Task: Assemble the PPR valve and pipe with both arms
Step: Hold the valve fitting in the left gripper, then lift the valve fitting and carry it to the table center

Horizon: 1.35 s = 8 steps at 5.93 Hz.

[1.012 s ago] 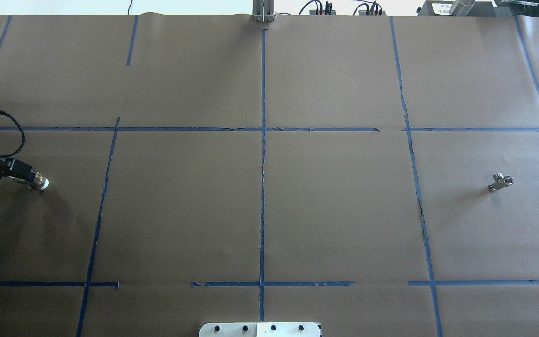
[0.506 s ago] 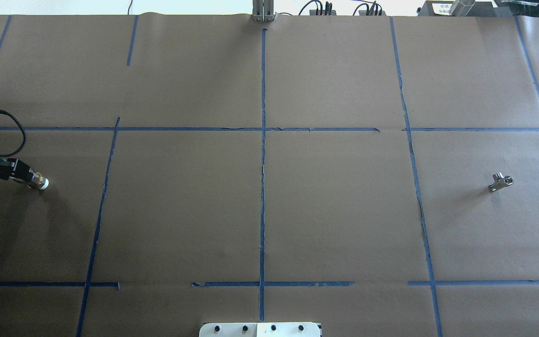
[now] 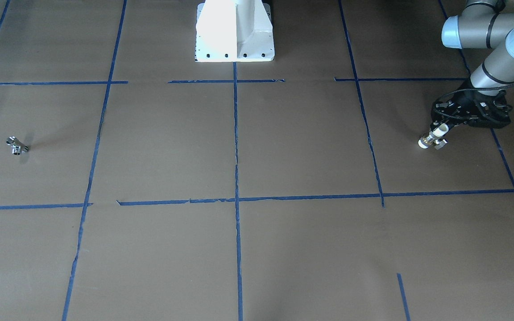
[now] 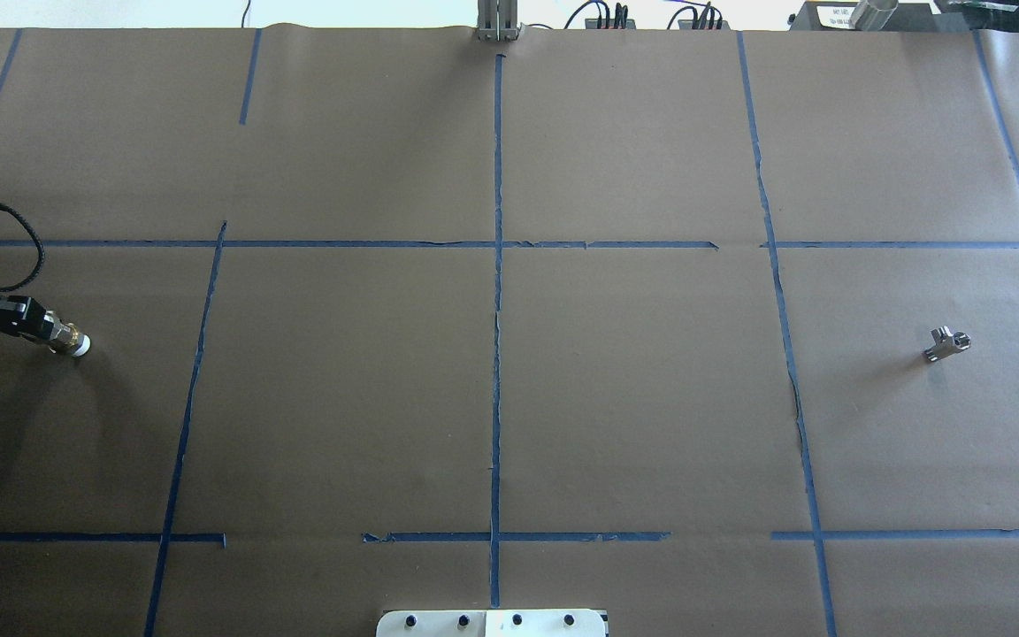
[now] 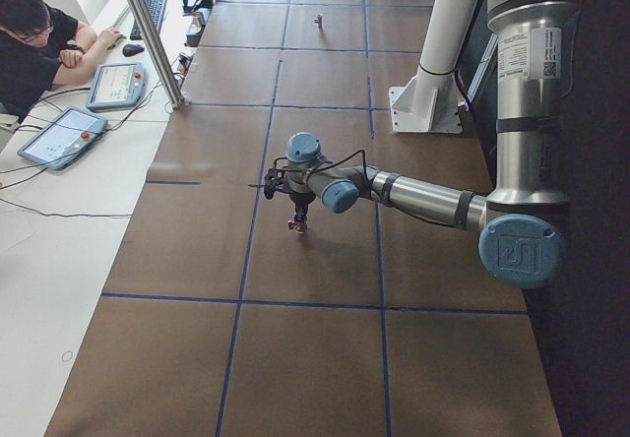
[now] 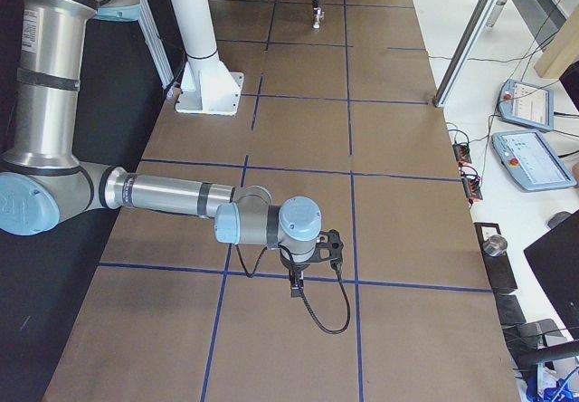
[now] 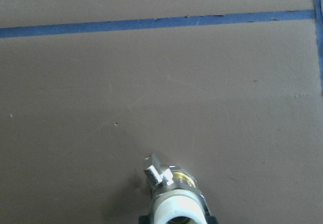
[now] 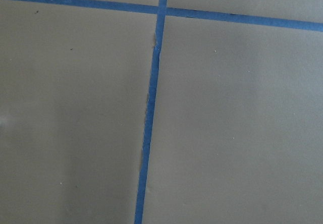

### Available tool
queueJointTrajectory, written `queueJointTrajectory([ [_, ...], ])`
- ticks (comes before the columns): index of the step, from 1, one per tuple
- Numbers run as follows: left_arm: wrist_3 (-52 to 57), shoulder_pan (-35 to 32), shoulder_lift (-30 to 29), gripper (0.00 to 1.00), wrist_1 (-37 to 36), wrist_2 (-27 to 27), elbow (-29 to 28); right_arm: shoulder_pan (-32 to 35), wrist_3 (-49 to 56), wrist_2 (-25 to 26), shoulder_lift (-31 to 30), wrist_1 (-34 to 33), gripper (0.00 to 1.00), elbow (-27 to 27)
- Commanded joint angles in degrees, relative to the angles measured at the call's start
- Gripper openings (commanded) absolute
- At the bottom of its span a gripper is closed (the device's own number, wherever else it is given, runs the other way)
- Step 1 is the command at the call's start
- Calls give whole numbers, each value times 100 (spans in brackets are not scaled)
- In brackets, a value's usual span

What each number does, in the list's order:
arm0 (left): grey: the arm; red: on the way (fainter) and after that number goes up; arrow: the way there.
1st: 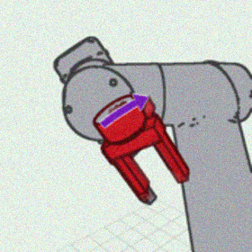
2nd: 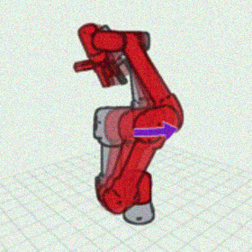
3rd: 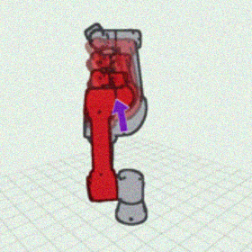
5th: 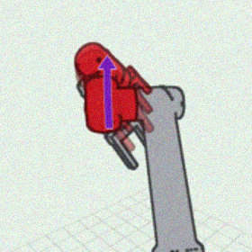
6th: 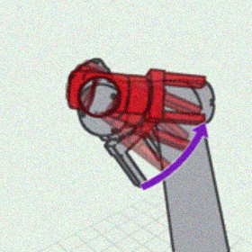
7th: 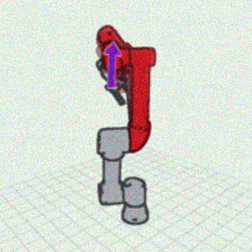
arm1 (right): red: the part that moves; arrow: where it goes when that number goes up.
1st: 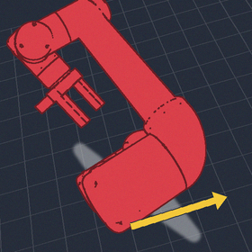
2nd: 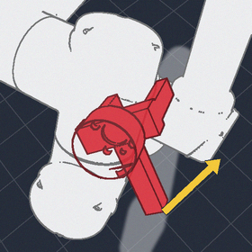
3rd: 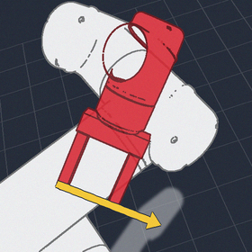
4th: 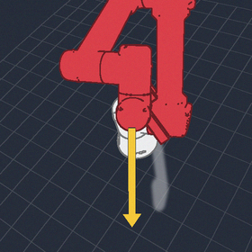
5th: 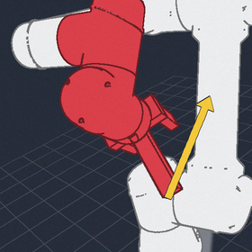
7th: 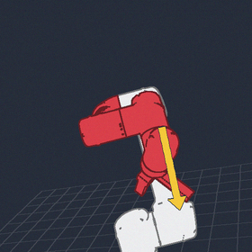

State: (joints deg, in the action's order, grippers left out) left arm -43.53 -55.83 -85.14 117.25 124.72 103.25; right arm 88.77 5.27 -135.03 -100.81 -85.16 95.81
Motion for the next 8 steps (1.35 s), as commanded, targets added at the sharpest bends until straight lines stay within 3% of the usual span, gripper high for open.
queueJointTrajectory([
  [1, -7, -94, 6, 1, 0, 0, 72, 0, -9, -6, 0, 0, 100, 17],
  [3, -15, -103, -89, 0, -209, 0, 221, 0, 0, 3, 0, 0, 100, 8],
  [5, -33, -68, -1541, 0, -2546, -9, 765, 0, -9, -6, 0, 0, 100, 8],
  [6, -103, 63, -2445, 0, -3471, -105, 776, 0, -9, -6, 0, 0, 100, 8],
  [7, -303, 525, -3229, 0, -4237, -558, 715, 0, -9, -6, 0, 0, 100, 0],
  [8, -1463, 1234, -3863, 0, -4332, -710, 418, 0, -9, -6, 0, 0, 100, 0],
])
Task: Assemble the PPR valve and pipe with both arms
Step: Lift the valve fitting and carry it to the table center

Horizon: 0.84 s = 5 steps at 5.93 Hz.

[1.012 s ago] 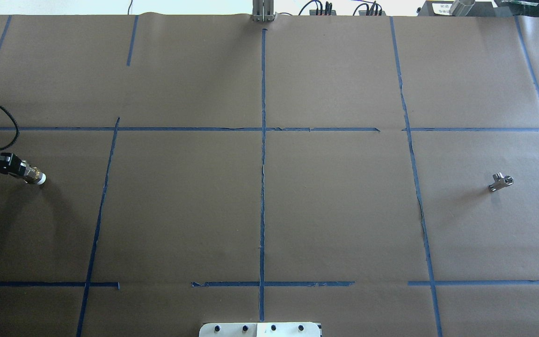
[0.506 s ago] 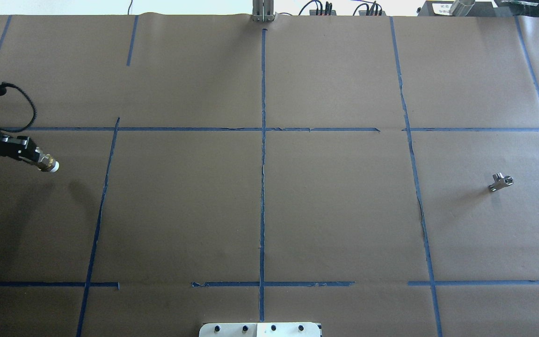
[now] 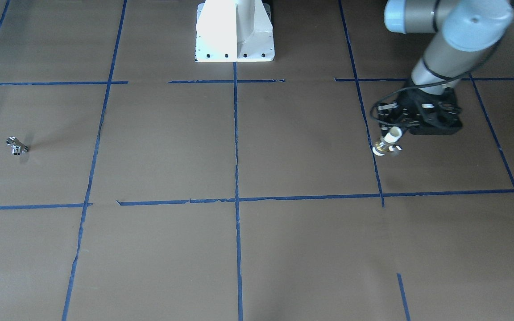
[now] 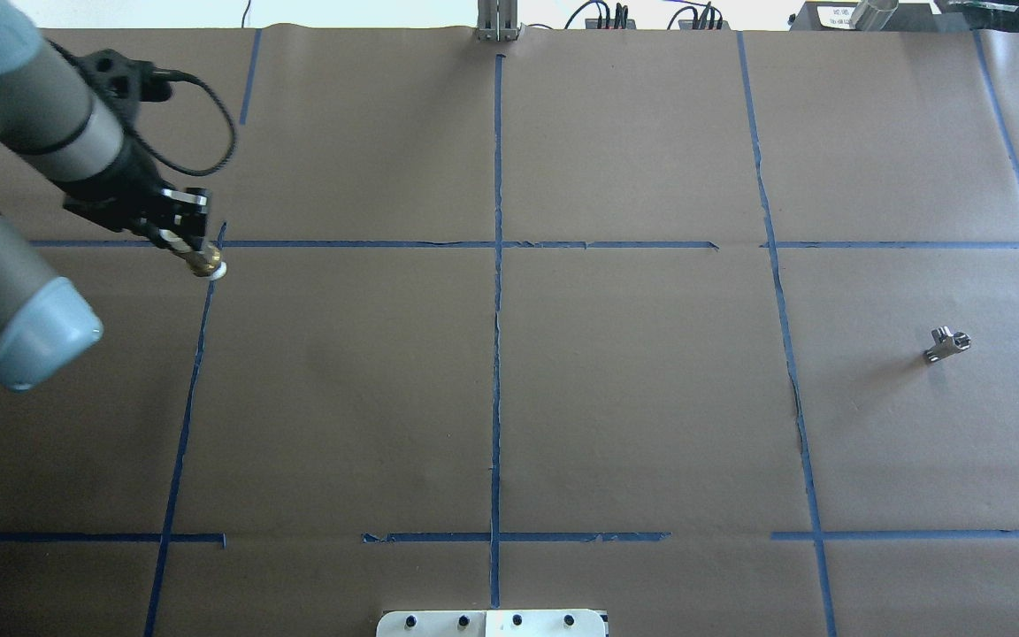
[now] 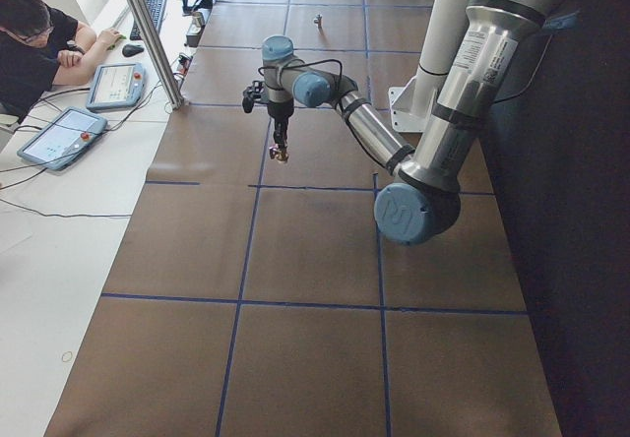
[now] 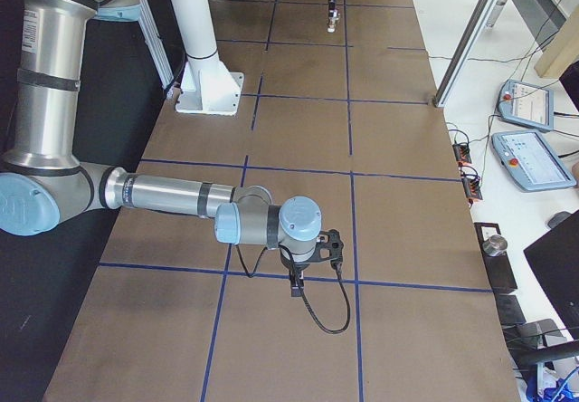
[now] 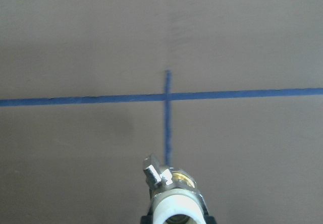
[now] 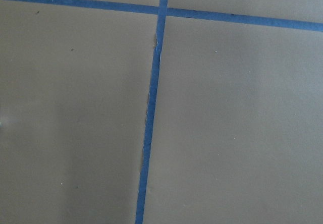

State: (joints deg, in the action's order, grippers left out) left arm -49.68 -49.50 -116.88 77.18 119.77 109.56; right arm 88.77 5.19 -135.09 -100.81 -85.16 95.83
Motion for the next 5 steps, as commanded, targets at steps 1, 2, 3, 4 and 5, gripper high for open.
queueJointTrajectory([
  [1, -1616, 895, -1435, 0, -309, -321, -746, 0, 0, 0, 0, 0, 100, -11],
  [2, -2242, 1246, -1861, 0, -230, -523, -1022, 0, 9, 0, 0, 0, 100, -12],
  [3, -2805, 1545, -2169, 0, -3, -620, -1381, 0, 0, 0, 0, 0, 100, -3],
  [4, -3237, 1862, -2338, 0, 547, -1222, -1759, 0, 0, 0, 0, 0, 100, -3],
  [5, -3415, 1978, -2522, 0, 683, -1262, -2076, 0, 0, 0, 0, 0, 100, -3],
])
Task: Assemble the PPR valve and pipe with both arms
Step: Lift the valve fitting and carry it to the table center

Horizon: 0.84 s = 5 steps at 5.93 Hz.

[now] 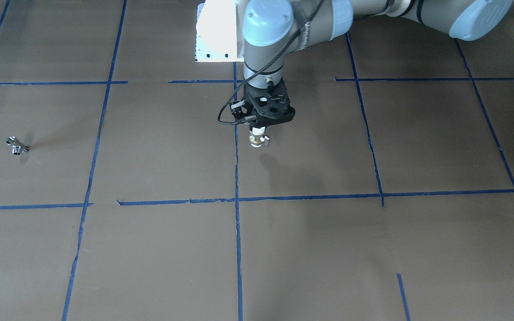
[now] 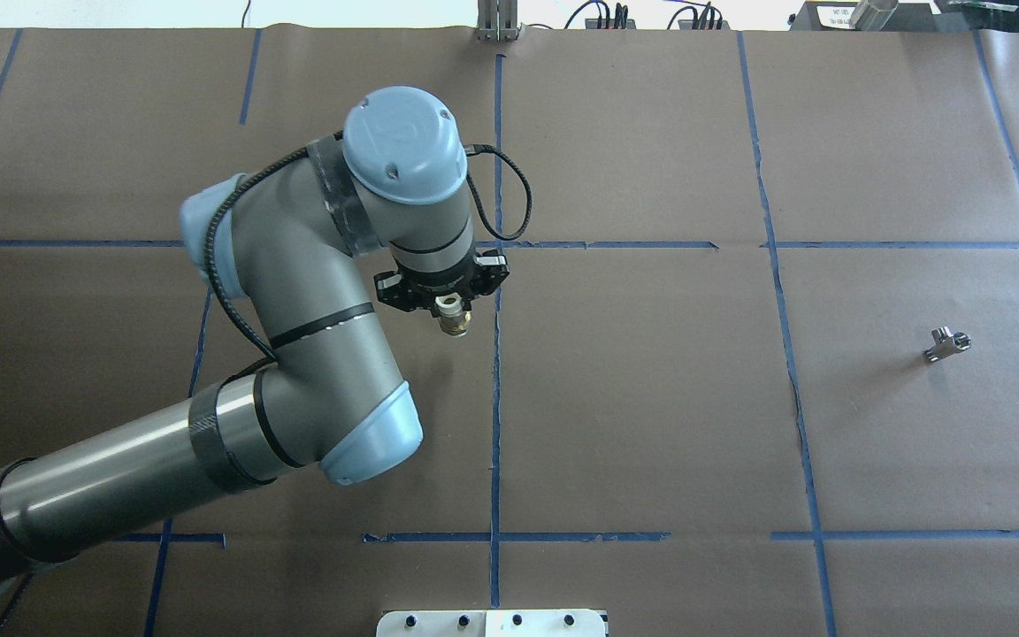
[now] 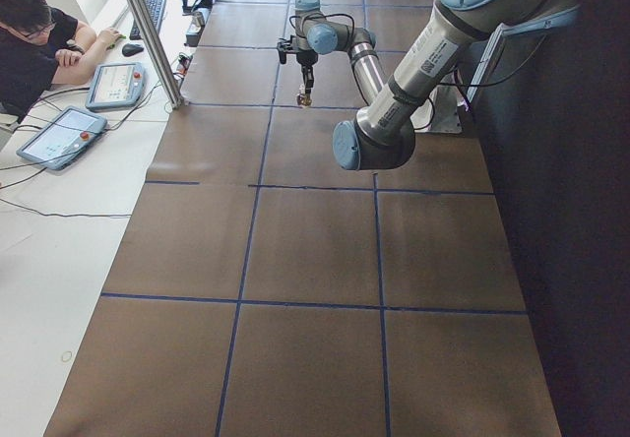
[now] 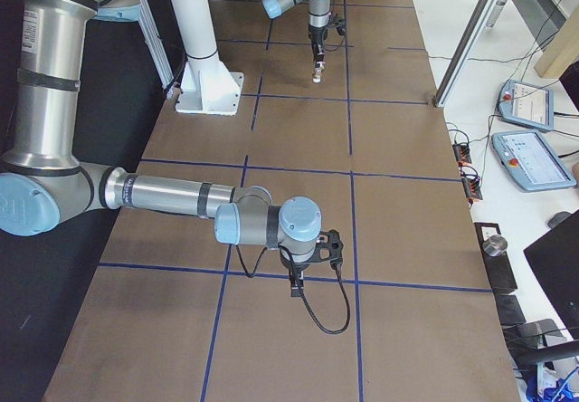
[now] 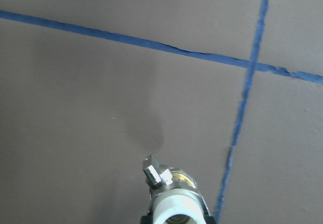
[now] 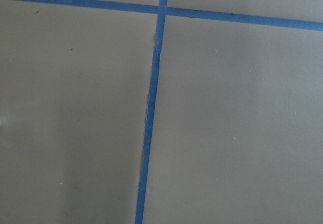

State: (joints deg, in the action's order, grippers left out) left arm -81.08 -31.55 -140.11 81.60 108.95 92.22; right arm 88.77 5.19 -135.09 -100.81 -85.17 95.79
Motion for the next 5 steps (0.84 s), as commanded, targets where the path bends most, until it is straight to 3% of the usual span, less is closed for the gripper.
queueJointTrajectory([
  [1, -285, 236, -340, 0, 251, -181, -580, 0, 0, 0, 0, 0, 100, 1],
  [5, -268, 412, -280, 0, 252, -190, -600, 0, 0, 9, 0, 0, 100, 1],
])
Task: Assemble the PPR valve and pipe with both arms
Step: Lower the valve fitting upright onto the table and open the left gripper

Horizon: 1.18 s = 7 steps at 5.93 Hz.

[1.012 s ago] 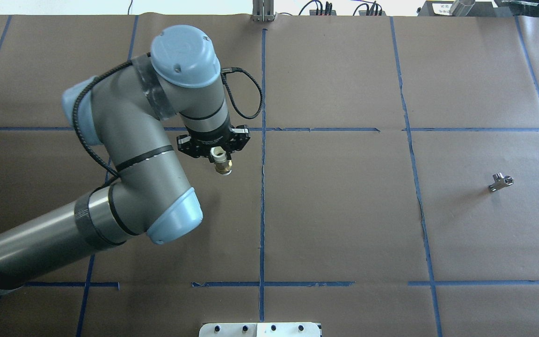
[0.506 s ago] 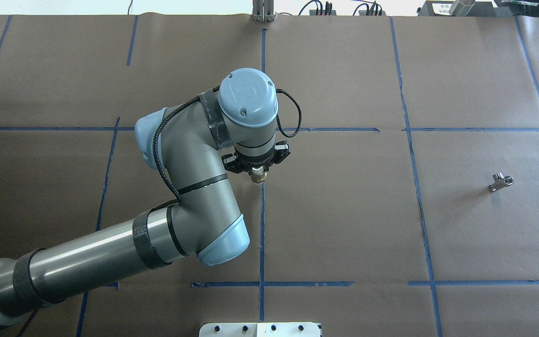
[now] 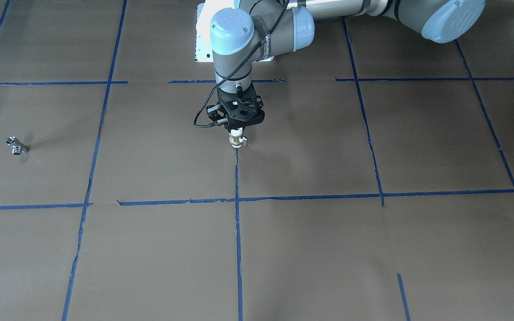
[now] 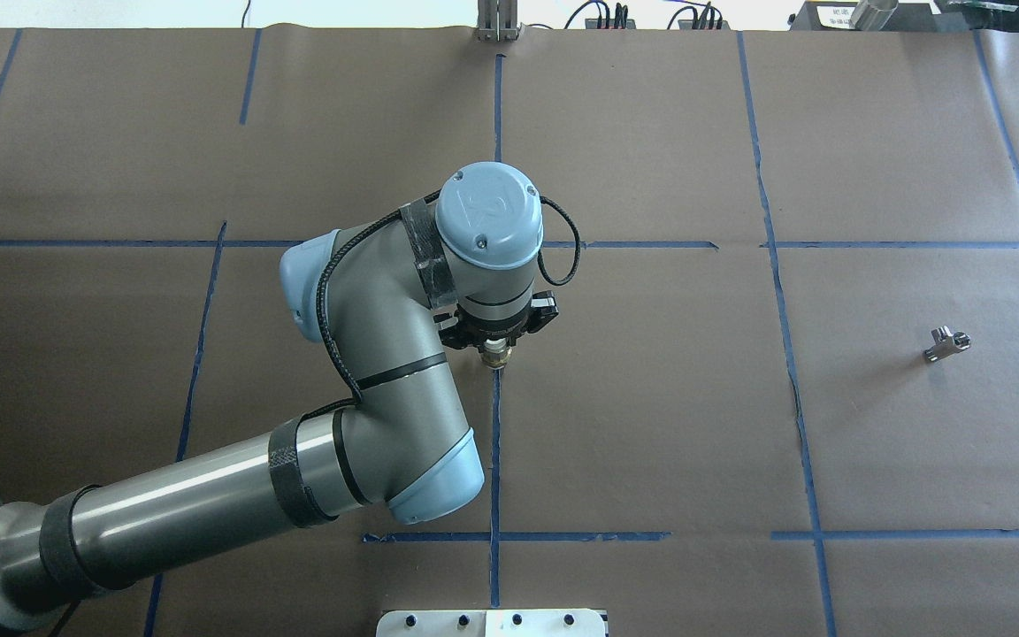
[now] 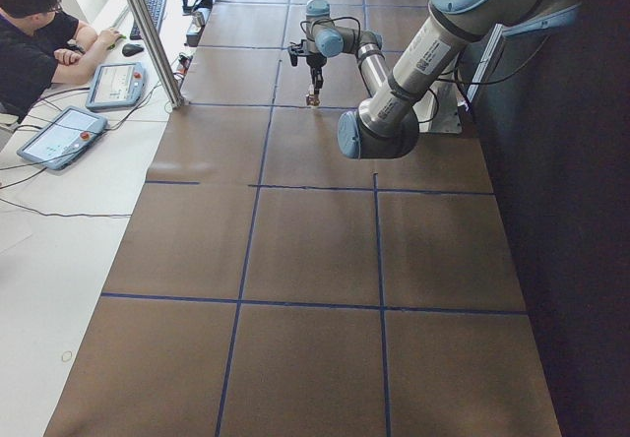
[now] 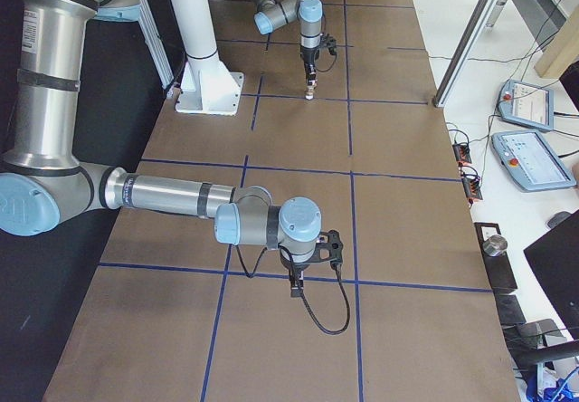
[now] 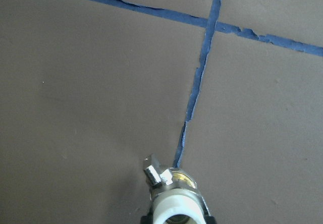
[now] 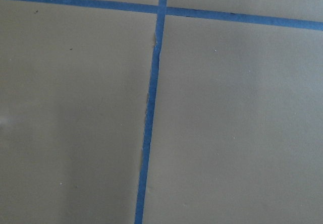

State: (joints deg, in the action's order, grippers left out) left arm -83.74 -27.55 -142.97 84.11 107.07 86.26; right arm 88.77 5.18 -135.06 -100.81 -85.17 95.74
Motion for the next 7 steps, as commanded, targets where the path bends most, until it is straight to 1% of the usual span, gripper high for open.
queueJointTrajectory([
  [1, 7, 13, 6, 0, 0, -2, -4, 0, 0, 6, 0, 0, 100, 6],
  [3, -2, 22, 32, 12, 9, -2, -4, 0, 0, 15, 0, 0, 100, -2],
  [4, -2, 22, 50, 35, 9, -2, -4, 0, 0, 15, 0, 0, 100, -2],
  [5, 7, 22, 50, 76, 0, -2, -4, 0, 0, 15, 0, 0, 100, -2],
  [6, 25, 22, 50, 100, 105, -115, 4, 0, 0, 15, 0, 0, 100, -2],
  [7, 42, 13, 59, 100, 132, -125, 65, -9, 0, 15, 0, -9, 100, -2],
])
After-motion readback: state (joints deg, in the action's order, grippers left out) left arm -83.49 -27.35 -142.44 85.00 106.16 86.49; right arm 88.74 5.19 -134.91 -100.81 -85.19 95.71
